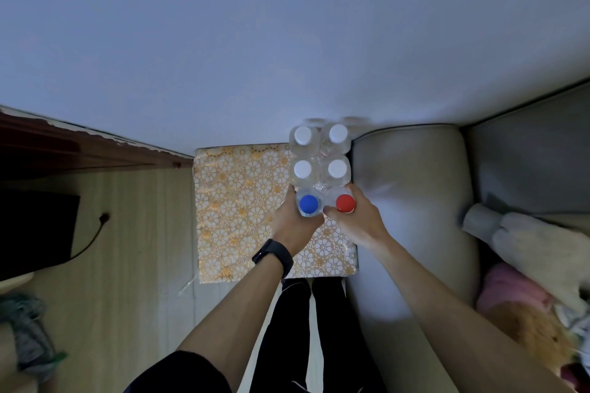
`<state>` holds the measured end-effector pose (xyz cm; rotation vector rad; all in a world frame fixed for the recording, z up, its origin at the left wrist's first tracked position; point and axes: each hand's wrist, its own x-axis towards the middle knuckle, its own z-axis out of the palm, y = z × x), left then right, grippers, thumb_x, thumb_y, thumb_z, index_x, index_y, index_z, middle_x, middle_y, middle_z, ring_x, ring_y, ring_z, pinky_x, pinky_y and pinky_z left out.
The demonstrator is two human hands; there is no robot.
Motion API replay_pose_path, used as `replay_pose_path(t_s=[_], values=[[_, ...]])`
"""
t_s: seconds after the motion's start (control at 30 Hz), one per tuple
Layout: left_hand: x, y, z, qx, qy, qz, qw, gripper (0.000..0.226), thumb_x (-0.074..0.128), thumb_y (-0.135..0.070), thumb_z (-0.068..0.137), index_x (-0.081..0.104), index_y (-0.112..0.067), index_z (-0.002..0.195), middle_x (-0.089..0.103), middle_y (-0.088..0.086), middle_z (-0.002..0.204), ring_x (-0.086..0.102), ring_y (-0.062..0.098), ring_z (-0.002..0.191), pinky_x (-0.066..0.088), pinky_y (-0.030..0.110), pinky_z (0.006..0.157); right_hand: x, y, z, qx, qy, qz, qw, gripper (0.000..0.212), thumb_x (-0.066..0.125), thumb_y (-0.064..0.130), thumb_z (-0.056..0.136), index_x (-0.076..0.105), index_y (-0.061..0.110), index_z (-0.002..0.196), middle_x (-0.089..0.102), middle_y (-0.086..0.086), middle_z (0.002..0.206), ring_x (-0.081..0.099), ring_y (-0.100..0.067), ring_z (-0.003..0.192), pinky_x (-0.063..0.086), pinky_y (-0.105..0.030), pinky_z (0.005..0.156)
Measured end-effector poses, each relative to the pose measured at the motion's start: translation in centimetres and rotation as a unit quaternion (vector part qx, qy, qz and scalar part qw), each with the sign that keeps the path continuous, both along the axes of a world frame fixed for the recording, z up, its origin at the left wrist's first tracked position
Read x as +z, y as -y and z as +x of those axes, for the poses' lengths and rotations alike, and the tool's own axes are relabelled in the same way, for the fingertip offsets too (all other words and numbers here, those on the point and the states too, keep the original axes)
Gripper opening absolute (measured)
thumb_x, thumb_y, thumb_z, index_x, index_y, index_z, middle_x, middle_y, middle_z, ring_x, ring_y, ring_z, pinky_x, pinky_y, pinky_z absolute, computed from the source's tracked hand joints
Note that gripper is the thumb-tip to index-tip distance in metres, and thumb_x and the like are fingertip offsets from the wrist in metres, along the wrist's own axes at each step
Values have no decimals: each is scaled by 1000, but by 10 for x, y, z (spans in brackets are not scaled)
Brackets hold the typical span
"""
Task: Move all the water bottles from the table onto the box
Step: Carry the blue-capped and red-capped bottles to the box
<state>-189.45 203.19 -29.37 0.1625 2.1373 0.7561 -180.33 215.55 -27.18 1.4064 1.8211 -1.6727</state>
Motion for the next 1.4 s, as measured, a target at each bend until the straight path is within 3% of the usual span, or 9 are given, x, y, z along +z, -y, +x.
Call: replay_pose_path(t_s=[0.2,0.4,0.47,0.67,0.83,1.07,1.2,1.27,1.4], values=[[0,4,-2,-15,8,1,1000,49,76,-30,79,48,-27,119,68,-7,88,66,11,69,46,23,54,-1,3,-1,-22,-8,14,1000,32,75,28,84,56,26,110,65,5,89,61,-7,67,42,-8,47],[1,2,-6,-29,20,0,999,91,67,-64,63,38,-21,138,70,-4,105,69,22,91,59,45,79,-1,5,1,-26,-20,22,999,39,76,27,83,50,34,112,65,9,91,64,-6,74,43,-8,49],[4,-2,-3,-23,17,0,1000,92,69,-60,63,36,-19,139,69,-1,106,69,26,93,59,45,79,1,4,2,-20,-19,22,999,43,75,26,83,47,38,113,63,11,92,64,-7,75,45,-10,50],[1,-3,-6,-19,20,-14,1000,89,84,-30,68,33,-17,141,66,1,113,66,26,100,57,45,83,-4,-1,5,52,2,28,998,59,73,17,79,44,36,126,60,8,100,66,-20,88,60,-40,71],[4,4,-14,-68,12,-30,997,91,86,-19,70,34,-13,145,63,3,119,64,26,105,56,45,88,-9,1,6,90,12,84,992,74,73,16,80,37,26,144,61,-1,114,66,-27,97,60,-46,80],[14,10,-12,-131,-42,-40,990,84,75,-34,82,28,-23,151,68,0,113,67,25,96,58,44,80,-12,3,6,82,4,103,991,71,82,30,80,42,20,138,61,1,111,63,-24,99,55,-39,89],[12,16,-5,-148,-96,-48,983,56,67,-43,90,46,-23,138,72,2,107,68,28,93,56,45,79,-13,6,9,47,-8,87,995,68,82,29,80,45,21,137,62,1,108,63,-22,94,55,-31,78],[9,18,0,-117,-93,-19,989,58,70,-41,88,47,-25,139,70,0,115,66,24,100,54,47,86,-16,9,11,21,-15,81,996,66,82,27,81,47,22,136,62,4,105,62,-18,92,49,-18,70],[3,19,5,-84,-106,0,991,63,73,-37,86,44,-23,141,62,3,127,63,24,106,53,46,89,-19,16,12,-17,-27,74,997,68,83,26,81,47,23,138,62,8,104,62,-15,93,46,-14,69]])
